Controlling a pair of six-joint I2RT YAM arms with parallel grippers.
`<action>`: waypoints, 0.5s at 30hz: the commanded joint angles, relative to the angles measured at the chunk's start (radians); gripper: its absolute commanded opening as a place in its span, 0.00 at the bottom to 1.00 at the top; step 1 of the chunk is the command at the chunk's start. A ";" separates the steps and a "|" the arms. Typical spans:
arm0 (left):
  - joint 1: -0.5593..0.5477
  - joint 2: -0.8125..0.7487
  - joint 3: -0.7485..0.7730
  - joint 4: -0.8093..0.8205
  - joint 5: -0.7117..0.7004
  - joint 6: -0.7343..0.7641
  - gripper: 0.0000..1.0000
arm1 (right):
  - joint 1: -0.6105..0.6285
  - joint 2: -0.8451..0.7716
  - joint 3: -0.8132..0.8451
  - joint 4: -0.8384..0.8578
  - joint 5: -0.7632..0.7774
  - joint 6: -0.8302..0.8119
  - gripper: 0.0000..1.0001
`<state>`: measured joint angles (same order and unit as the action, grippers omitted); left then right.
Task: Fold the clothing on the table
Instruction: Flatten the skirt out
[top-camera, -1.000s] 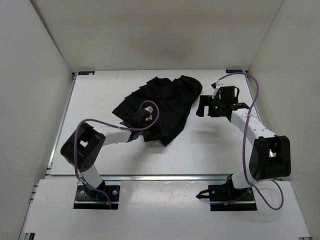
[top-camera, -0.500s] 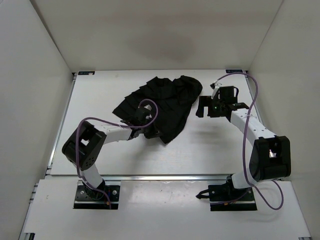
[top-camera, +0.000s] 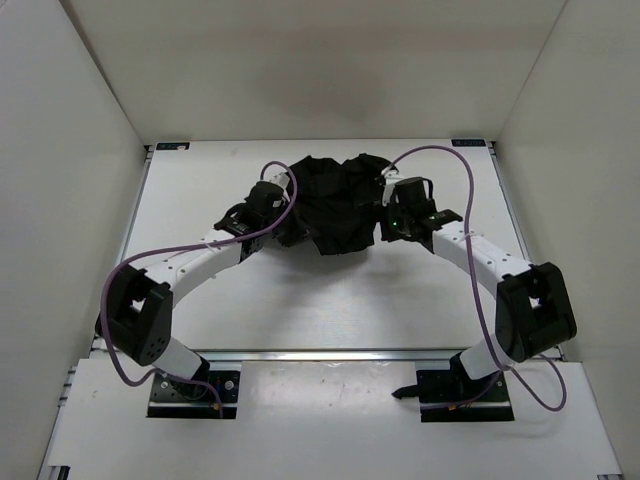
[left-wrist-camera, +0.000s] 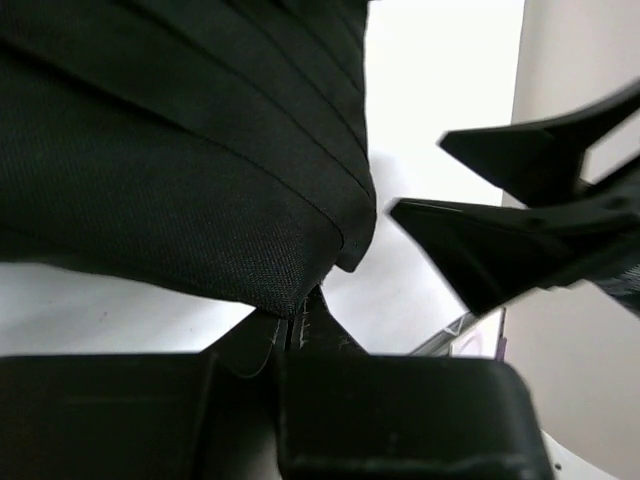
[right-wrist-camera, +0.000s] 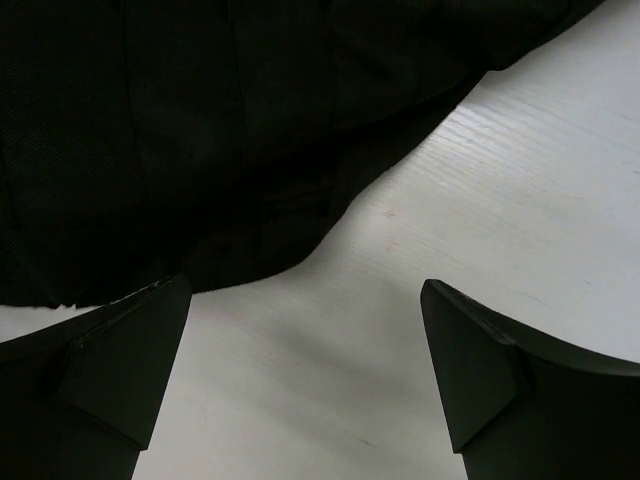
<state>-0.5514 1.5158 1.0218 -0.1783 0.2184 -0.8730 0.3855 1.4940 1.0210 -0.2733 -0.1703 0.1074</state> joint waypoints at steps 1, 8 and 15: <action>0.002 -0.051 0.017 -0.045 0.029 0.006 0.00 | 0.033 0.047 0.007 0.051 0.072 0.011 0.96; 0.028 -0.094 0.038 -0.058 0.058 0.002 0.00 | 0.015 0.060 -0.032 0.095 0.081 0.040 0.92; 0.042 -0.112 0.052 -0.067 0.082 -0.004 0.00 | 0.073 0.097 -0.035 0.141 0.127 0.000 0.91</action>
<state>-0.5156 1.4612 1.0309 -0.2539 0.2733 -0.8730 0.4152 1.5723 0.9760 -0.2073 -0.1032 0.1333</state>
